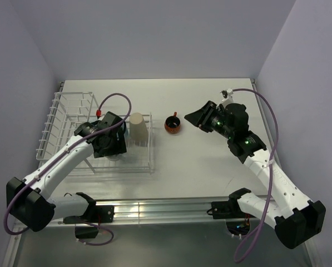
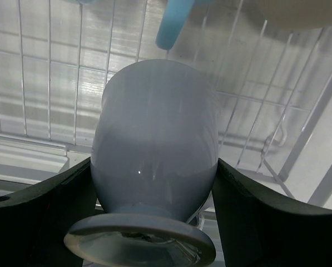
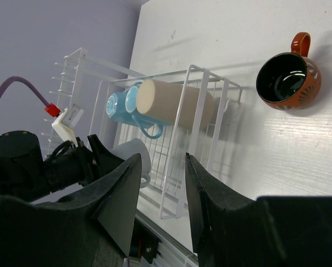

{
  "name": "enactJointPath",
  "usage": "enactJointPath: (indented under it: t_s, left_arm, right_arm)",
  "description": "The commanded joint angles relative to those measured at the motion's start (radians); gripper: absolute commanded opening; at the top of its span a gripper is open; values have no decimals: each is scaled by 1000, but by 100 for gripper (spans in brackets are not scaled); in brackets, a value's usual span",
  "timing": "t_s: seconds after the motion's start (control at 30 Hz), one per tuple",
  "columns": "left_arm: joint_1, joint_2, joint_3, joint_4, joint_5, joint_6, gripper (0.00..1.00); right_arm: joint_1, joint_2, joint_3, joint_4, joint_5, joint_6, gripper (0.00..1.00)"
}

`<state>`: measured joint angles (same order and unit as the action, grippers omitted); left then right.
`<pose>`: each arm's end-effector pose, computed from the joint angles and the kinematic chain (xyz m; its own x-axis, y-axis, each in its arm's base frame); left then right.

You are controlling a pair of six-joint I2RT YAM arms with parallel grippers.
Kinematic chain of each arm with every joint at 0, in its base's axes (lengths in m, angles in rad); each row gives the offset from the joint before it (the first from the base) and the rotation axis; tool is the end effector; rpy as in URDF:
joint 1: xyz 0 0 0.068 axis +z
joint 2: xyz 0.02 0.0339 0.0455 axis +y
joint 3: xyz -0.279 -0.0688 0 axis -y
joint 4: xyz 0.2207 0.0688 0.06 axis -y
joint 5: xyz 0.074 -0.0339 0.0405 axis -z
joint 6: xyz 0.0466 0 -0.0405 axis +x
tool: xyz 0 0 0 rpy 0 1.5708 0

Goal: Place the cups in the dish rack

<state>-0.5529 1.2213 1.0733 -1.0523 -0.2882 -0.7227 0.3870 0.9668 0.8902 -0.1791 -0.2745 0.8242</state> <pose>0.1725 -0.0909 0.2918 -0.8701 -0.2082 -0.4468 -0.2127 0.9763 -0.0408 0.1815 0.0876 0.3560 -0.6040 0.5168 -0.6067 -0.2397 0.6082 0.7567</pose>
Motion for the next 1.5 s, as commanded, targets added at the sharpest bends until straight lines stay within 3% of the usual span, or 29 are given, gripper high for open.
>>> enactJointPath:
  t_s: [0.0,0.17,0.93,1.17,1.27,1.3,1.47]
  left_arm:
    - [5,16,14,26,-65,-69,0]
    - [15,50,14,-9,-123,-112,0]
    - [116,52,-90,101,-55,-130,1]
    - [122,52,-105,113,-55,-129,30]
    - [122,50,-107,117,-58,-129,37]
    - [122,50,-105,117,-62,-130,44]
    - [122,52,-104,112,-77,-133,57]
  right_arm:
    - [-4,9,-10,55,0,-10,45]
    - [-4,15,-19,59,0,-10,45]
    - [-4,36,-39,76,-6,-16,45]
    - [-4,39,-28,69,-8,-20,44]
    - [-2,38,-25,64,-6,-22,45]
    - [-3,39,-23,64,-6,-22,45]
    - [-2,44,-22,63,-11,-22,45]
